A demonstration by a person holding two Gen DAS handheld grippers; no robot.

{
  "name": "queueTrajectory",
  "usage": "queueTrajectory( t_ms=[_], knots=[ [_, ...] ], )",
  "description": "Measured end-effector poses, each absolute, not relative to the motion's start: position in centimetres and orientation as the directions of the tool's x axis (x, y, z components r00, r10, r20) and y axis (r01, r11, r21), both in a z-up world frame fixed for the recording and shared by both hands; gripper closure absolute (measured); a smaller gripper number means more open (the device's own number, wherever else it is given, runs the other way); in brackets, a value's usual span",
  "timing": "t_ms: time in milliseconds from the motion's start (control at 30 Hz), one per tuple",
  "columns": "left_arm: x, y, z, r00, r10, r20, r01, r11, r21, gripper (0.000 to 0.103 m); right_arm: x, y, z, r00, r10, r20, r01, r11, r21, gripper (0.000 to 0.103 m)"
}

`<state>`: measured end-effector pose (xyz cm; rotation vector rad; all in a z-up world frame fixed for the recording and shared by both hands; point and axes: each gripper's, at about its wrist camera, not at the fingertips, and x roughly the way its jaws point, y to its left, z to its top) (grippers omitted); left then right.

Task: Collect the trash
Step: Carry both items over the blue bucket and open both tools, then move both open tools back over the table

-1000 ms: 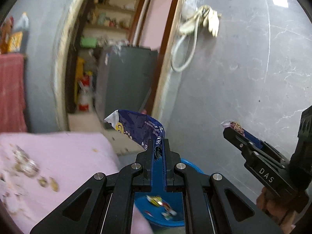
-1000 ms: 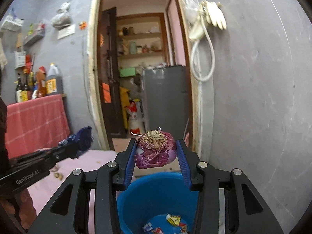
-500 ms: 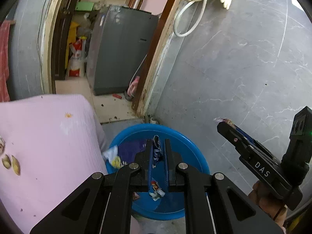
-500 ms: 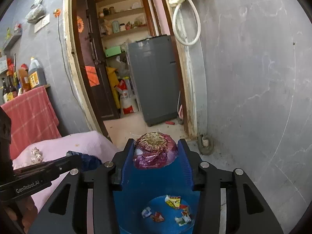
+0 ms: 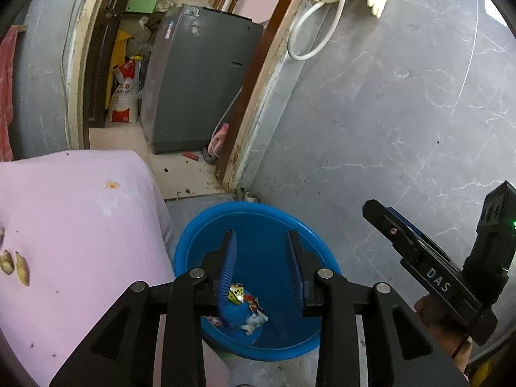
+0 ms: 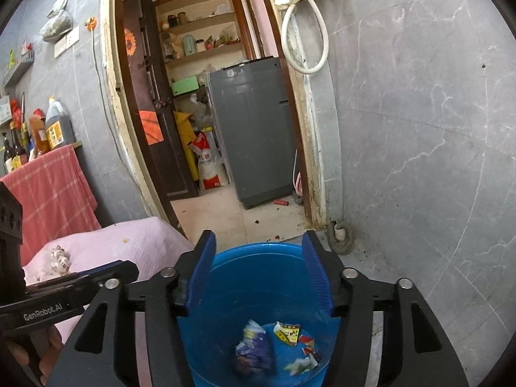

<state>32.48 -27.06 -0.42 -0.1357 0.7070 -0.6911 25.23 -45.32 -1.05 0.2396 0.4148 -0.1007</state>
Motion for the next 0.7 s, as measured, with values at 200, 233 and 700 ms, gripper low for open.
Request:
queueTrajectory(
  t_ms=[200,233,700],
  knots=[
    [31.6,-25.3,1.5,0.642,-0.585,-0.496,0.501,0.809,-0.306,0.051,23.8,-44.7,0.8,0.945,-0.076,-0.318,0.145,0.969,0.201,0.021],
    [31.4,-24.8,1.9,0.661,-0.573,-0.484,0.491,0.818,-0.298,0.045,23.5,-44.5,1.1,0.95,-0.079,-0.302,0.143,0.97,0.198,0.018],
    [26.4,-16.9,6.7,0.865,-0.399,-0.303,0.356,0.915,-0.189,0.002,20.6,-38.7,6.2,0.993,-0.038,-0.109,0.052,0.99,0.129,0.0]
  ],
)
